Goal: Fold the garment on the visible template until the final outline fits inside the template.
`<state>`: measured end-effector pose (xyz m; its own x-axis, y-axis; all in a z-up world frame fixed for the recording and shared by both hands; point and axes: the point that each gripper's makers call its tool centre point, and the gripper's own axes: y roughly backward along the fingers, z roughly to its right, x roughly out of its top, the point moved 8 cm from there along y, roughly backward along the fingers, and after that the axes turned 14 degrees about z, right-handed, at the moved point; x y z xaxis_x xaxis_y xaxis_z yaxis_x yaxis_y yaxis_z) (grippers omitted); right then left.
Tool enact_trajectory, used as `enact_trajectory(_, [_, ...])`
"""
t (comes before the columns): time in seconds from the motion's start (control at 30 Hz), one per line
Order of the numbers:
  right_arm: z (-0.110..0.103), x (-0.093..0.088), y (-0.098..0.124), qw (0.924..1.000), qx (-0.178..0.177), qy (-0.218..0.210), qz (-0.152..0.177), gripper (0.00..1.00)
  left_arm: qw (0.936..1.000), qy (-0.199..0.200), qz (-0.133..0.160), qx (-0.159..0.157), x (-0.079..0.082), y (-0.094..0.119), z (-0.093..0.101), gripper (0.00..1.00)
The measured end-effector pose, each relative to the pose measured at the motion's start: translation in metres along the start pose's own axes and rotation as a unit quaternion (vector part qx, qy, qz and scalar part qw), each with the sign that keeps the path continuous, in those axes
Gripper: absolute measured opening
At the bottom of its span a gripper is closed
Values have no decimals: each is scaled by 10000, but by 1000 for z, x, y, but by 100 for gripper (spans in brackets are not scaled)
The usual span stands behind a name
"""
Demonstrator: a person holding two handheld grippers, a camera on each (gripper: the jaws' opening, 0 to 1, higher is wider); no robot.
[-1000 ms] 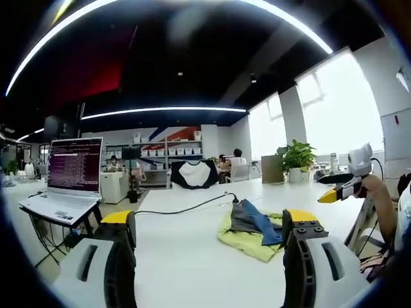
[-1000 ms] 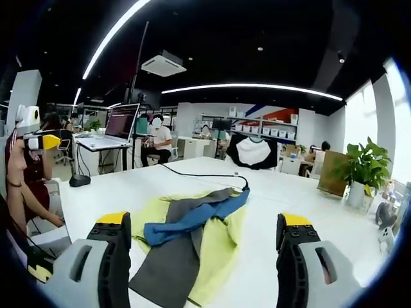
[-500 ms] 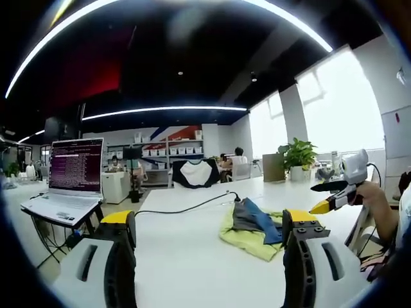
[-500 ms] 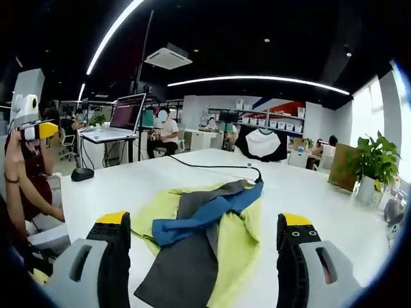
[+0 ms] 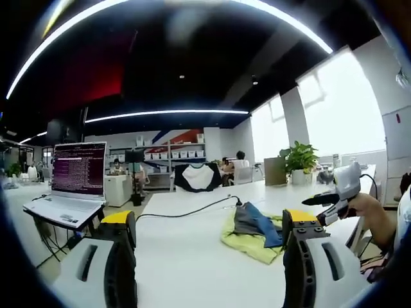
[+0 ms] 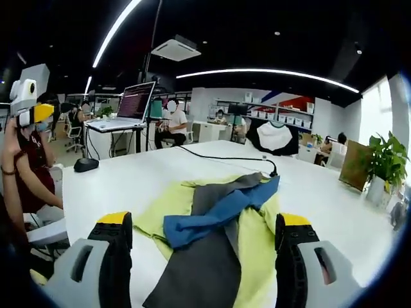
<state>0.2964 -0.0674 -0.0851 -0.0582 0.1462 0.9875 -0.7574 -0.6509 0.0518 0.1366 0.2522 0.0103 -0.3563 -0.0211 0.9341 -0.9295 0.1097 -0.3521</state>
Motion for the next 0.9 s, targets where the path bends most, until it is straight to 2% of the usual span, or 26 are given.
enact_trajectory(0.1, [-2, -6, -4, 10000, 26, -4, -35, 91, 9999, -113, -12, -11, 1, 2, 1, 99])
enact_trajectory(0.13, [1, -6, -4, 9994, -58, 333, -17, 91, 9999, -136, -2, -31, 2, 2, 2, 99])
enact_trajectory(0.2, [2, -8, -5, 9989, -229, 393, -119, 90, 9999, -132, 16, -63, 2, 2, 2, 99])
enact_trajectory(0.33, [0, -10, -10, 9996, -109, 189, -196, 87, 9998, -133, -60, -102, 0, 1, 2, 99])
enact_trajectory(0.5, [-4, -16, -17, 9996, -59, 13, -291, 86, 9994, 68, -137, -299, -4, -1, 9, 100])
enact_trajectory(0.57, [-7, -19, -18, 9995, 79, 26, -320, 83, 9992, 66, -126, -381, -3, -2, 12, 100])
enact_trajectory(0.7, [-9, -22, -22, 9992, 105, 11, -380, 82, 9987, 106, -124, -492, -4, -3, 15, 100])
enact_trajectory(0.87, [-12, -25, -28, 9994, 179, 18, -302, 77, 9983, 332, -55, -466, -4, -3, 13, 100])
enact_trajectory(0.9, [-12, -25, -30, 9997, 146, -138, -158, 73, 9982, 342, -34, -489, -3, -2, 14, 100])
